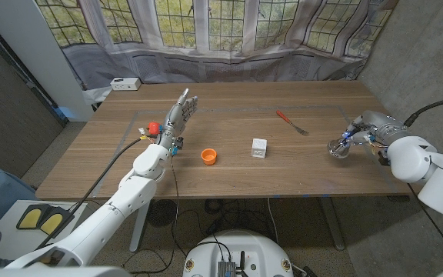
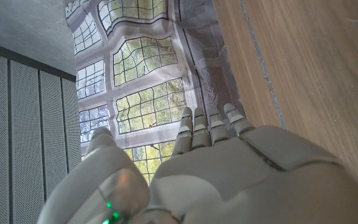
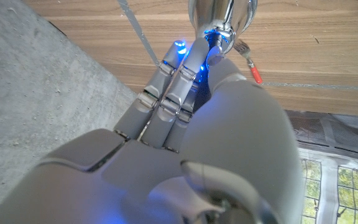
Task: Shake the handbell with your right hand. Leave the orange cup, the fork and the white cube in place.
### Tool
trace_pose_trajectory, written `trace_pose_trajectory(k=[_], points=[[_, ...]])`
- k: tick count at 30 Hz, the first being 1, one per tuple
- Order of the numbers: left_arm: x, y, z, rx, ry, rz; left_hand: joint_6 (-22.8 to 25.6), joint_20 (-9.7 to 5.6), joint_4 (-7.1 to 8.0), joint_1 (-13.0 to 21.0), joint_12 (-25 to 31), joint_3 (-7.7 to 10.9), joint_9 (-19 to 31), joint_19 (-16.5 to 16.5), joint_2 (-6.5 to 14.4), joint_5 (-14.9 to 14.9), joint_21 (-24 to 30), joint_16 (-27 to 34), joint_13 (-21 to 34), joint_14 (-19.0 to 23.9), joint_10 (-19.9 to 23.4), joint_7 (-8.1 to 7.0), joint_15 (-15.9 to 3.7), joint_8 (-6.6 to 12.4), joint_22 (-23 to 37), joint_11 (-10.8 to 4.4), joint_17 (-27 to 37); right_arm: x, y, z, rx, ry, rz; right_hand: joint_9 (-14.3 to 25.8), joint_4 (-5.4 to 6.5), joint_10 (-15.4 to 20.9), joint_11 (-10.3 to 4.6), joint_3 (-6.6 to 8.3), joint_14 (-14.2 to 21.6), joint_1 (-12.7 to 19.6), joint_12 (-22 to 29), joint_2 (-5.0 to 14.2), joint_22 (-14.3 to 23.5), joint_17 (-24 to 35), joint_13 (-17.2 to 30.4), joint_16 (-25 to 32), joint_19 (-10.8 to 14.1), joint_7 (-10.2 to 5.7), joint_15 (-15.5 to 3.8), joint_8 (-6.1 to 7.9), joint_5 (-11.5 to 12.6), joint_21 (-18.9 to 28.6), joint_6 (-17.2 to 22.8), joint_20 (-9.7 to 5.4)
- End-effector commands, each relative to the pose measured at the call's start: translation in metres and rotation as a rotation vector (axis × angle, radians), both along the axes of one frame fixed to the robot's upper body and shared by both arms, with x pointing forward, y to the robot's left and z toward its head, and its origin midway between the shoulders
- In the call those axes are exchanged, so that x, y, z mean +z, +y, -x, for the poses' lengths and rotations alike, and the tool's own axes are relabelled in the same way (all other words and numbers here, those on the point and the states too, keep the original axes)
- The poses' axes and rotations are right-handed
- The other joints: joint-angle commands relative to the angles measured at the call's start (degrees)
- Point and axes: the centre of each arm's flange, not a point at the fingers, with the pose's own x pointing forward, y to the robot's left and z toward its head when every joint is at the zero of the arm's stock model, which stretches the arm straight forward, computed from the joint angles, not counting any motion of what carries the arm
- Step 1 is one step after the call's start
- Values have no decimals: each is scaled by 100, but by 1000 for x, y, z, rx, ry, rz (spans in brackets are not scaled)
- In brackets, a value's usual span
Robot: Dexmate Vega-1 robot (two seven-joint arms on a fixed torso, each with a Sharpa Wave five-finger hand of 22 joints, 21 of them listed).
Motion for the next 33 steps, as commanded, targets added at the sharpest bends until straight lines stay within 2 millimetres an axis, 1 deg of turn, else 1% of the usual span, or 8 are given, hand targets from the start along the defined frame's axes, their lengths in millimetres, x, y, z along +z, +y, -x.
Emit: trace_pose_trajectory(k=[1,2,6,9,20,21,23,33], points=[[-1,3,11,-4,-8,-5,31,17,-17,44,-22,18,11,32,52,-11,12,-7,29,31,56,-5,1,-27,10,30,10,20,17,-5,55,-41,35,20,-2,152,114,-42,-31,16,217,87,18,52,584,-27,-44,-14,13,24,65,51,-17,-20],[-1,4,13,-2,-10,-6,27,16,-17,44,-21,18,11,32,52,-11,12,-7,29,31,59,-6,2,-28,10,30,10,21,18,-5,58,-46,37,19,2,143,73,-49,-38,16,215,92,17,59,591,-40,-50,-21,16,20,67,56,-24,-25],[3,11,16,4,-18,-10,35,17,-18,44,-20,19,11,34,53,-12,12,-5,29,38,67,-18,-1,-26,10,32,10,28,26,-4,70,-68,47,36,6,113,99,-68,-50,22,206,98,16,80,609,-68,-71,-23,12,18,73,67,-49,-33],[4,14,16,3,-27,-1,31,17,-19,44,-21,20,11,36,54,-12,12,-5,29,42,66,-18,0,-27,10,19,10,33,31,-4,79,-87,51,65,12,59,58,-83,-81,28,196,109,13,95,639,-108,-90,-31,11,23,76,77,-73,-47],[4,21,11,-9,-27,-16,42,23,-21,45,-19,24,12,31,56,-12,9,-8,30,39,78,-12,0,-25,10,7,10,44,45,-13,158,-166,21,99,18,35,85,-124,-94,55,193,129,9,147,681,-172,-129,-49,10,32,84,107,-94,-43],[4,22,11,-6,-25,-15,39,20,-22,45,-20,24,12,32,56,-12,9,-8,30,39,77,-13,-3,-26,10,9,10,45,49,-14,176,-191,23,98,24,34,125,-129,-89,55,196,139,9,156,691,-177,-119,-47,4,35,85,118,-83,-42],[4,23,11,-13,-25,-16,40,23,-22,45,-22,25,12,35,57,-13,10,-8,30,42,76,-13,-7,-26,10,7,10,46,53,-16,198,-214,25,98,27,36,70,-145,-85,54,198,138,7,172,701,-187,-125,-48,10,33,86,127,-87,-37],[11,24,7,-24,-43,-27,52,27,-24,45,-26,29,12,32,60,-13,7,-9,30,46,77,-21,-8,-23,10,2,10,52,70,-23,346,-301,-34,117,36,21,74,-183,-84,66,200,154,4,219,740,-237,-158,-62,6,36,91,154,-102,-46]])
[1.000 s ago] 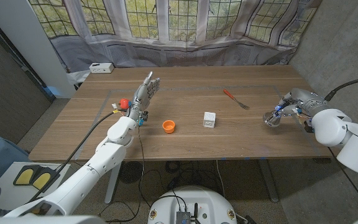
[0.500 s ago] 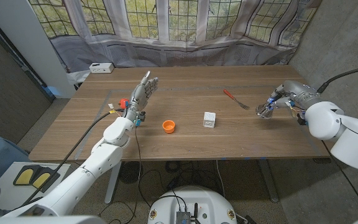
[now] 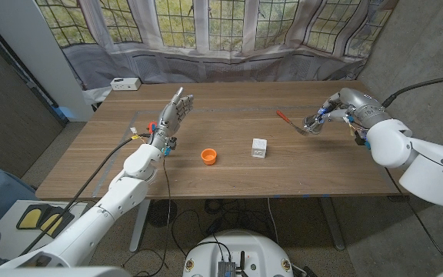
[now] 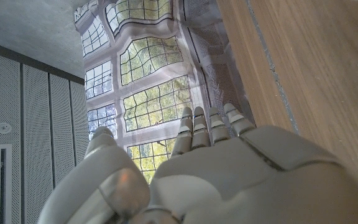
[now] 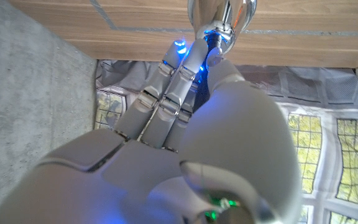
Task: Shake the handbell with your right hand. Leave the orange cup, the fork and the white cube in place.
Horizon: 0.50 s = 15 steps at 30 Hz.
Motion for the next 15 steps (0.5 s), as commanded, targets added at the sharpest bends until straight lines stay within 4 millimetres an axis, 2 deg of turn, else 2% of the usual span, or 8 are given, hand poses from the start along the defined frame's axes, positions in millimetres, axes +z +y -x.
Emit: trace_pose_trajectory(k=[1,9,15], points=[[5,2,-4,-14,-11,-7,48,23,-26,14,-25,31,12,31,30,-13,7,-8,30,49,49,-21,-8,-3,10,-33,10,10,22,-8,164,-94,-43,34,2,66,14,-31,-7,30,197,58,18,41,740,-32,-45,21,-9,38,26,41,-13,-86],[2,3,-8,-13,2,-10,45,32,-27,12,-27,32,12,29,30,-14,5,-10,30,50,50,-23,-8,-6,10,-32,10,23,33,-16,314,-129,-61,40,21,67,29,-71,-17,28,176,76,15,81,731,-90,-70,14,1,33,30,71,-26,-91],[0,1,-11,-12,9,-3,39,37,-29,11,-32,34,13,26,29,-15,4,-11,31,48,45,-34,-10,-8,11,-33,10,33,37,-25,514,-185,-155,46,27,51,24,-98,-11,39,166,94,13,115,749,-131,-94,34,-7,27,31,95,-43,-95]])
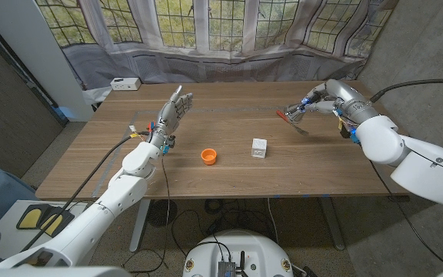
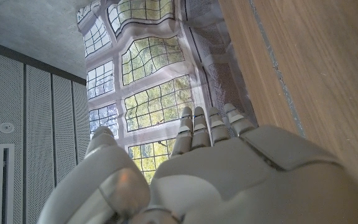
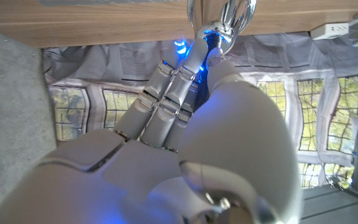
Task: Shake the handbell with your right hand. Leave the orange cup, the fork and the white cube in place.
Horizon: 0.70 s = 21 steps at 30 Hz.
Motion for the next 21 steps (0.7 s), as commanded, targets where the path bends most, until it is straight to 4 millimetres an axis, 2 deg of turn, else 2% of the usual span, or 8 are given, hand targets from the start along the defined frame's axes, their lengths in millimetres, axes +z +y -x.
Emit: trace_pose_trajectory(k=[1,12,21], points=[[-3,-2,-5,-2,15,2,21,43,-14,11,-32,19,13,27,29,-15,4,-11,31,50,45,-16,-11,-8,11,-33,10,18,15,-13,330,-95,-123,20,10,76,18,-39,-13,20,165,79,11,41,747,-35,-35,23,-6,27,36,55,-18,-104],[-7,-8,-7,-10,32,-11,27,38,-16,9,-34,22,13,24,30,-15,2,-13,31,49,51,-3,-10,-7,11,-29,11,38,38,-33,769,-180,-311,39,14,63,38,-82,-7,34,154,87,8,90,770,-84,-75,25,-1,21,37,85,-45,-97],[-10,-8,-7,-10,36,-4,30,39,-19,10,-34,25,13,27,31,-15,3,-12,31,55,57,-8,-12,-7,11,-23,11,44,37,-49,1254,-157,-599,31,29,61,47,-121,-15,31,126,104,1,135,757,-137,-109,32,9,13,31,113,-32,-73]])
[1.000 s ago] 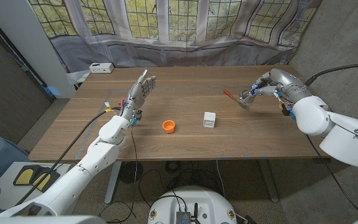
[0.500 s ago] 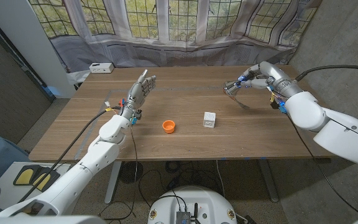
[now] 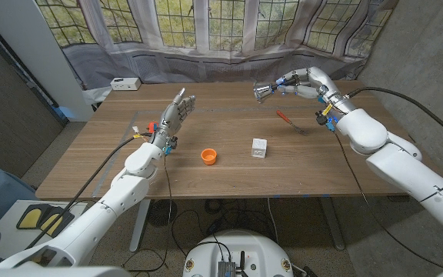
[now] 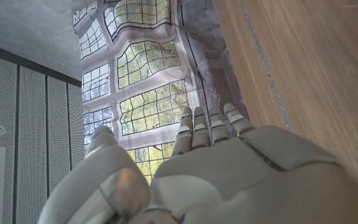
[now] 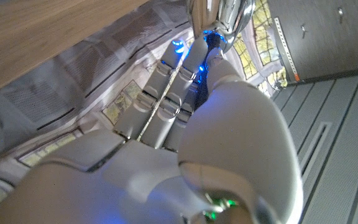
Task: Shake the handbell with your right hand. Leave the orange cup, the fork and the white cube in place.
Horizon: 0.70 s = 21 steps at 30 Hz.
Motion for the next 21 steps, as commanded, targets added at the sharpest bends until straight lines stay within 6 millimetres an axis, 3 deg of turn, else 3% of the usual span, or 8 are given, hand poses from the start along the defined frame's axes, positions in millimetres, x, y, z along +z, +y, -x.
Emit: trace_pose_trajectory(k=[1,7,21], points=[[-4,-2,-1,-2,11,4,31,41,-19,10,3,26,13,26,32,-15,2,-12,31,55,44,-5,-12,-8,11,-11,11,28,12,7,686,-129,-327,4,-18,65,53,-20,-14,2,126,73,0,30,755,-30,-19,11,2,14,27,51,-11,-115],[-4,-5,-2,-9,14,0,29,42,-20,8,3,28,13,29,32,-16,3,-12,31,59,50,-9,-8,-9,11,-32,11,30,10,9,685,-124,-325,2,-10,70,39,-45,-15,3,119,85,-4,61,765,-66,-46,20,12,2,22,70,-23,-118],[-8,-8,-6,-14,23,8,92,34,-25,6,11,34,13,42,32,-16,8,9,32,131,87,-1,-58,9,11,-85,11,22,1,29,261,-174,-88,-5,0,110,63,-98,19,5,95,100,-11,137,754,-133,-49,-4,16,-5,8,138,1,-98]])
